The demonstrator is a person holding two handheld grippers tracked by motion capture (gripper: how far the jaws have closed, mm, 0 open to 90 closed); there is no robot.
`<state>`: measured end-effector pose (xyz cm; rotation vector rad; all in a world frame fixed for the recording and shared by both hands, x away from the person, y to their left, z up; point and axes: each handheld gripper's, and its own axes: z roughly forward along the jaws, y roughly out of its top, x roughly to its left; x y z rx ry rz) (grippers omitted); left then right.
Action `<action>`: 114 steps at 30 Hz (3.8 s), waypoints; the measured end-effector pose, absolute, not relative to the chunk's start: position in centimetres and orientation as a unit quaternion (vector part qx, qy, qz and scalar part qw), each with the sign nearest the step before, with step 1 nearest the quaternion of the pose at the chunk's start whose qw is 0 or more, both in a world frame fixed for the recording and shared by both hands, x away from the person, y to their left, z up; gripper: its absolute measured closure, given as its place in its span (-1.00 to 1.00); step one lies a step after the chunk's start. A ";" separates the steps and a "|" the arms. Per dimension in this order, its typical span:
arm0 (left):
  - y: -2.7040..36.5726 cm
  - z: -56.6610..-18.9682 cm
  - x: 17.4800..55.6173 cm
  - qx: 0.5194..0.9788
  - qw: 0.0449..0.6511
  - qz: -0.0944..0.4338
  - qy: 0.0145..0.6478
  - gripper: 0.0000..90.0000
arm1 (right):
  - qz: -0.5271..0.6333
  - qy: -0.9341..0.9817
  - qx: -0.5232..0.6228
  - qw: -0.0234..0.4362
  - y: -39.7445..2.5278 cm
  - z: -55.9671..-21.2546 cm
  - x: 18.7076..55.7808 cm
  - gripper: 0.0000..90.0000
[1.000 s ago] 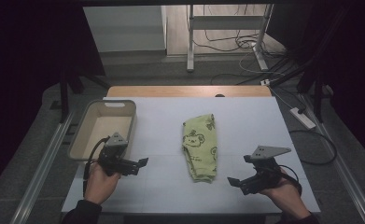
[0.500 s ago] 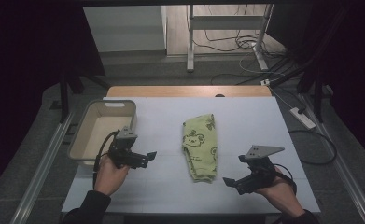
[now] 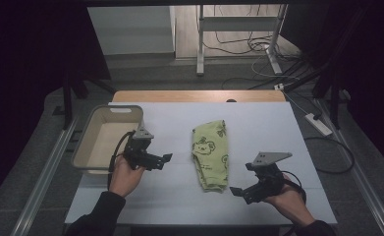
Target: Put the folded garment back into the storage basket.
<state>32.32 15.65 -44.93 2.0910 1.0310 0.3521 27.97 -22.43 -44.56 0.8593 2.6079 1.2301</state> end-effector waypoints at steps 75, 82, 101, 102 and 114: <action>5.6 -48.9 45.3 0.852 0.329 0.146 0.381 -1.00 | 0.317 0.916 0.245 0.024 -15.7 -48.1 31.6 -1.00; 4.9 -50.0 46.2 0.856 0.314 0.146 0.384 -1.00 | 0.303 0.924 0.231 0.019 -15.3 -48.8 31.9 -1.00; 4.9 -52.4 46.7 0.865 0.293 0.097 0.395 -1.00 | 0.225 0.952 0.202 0.048 -14.0 -51.9 32.7 -1.00; 4.9 -52.5 46.8 0.867 0.291 0.092 0.394 -1.00 | 0.223 0.953 0.201 0.049 -14.0 -52.0 32.7 -1.00; 5.2 -52.5 46.7 0.877 0.300 0.033 0.374 -0.70 | 0.222 0.952 0.194 0.077 -14.2 -51.8 32.8 -0.61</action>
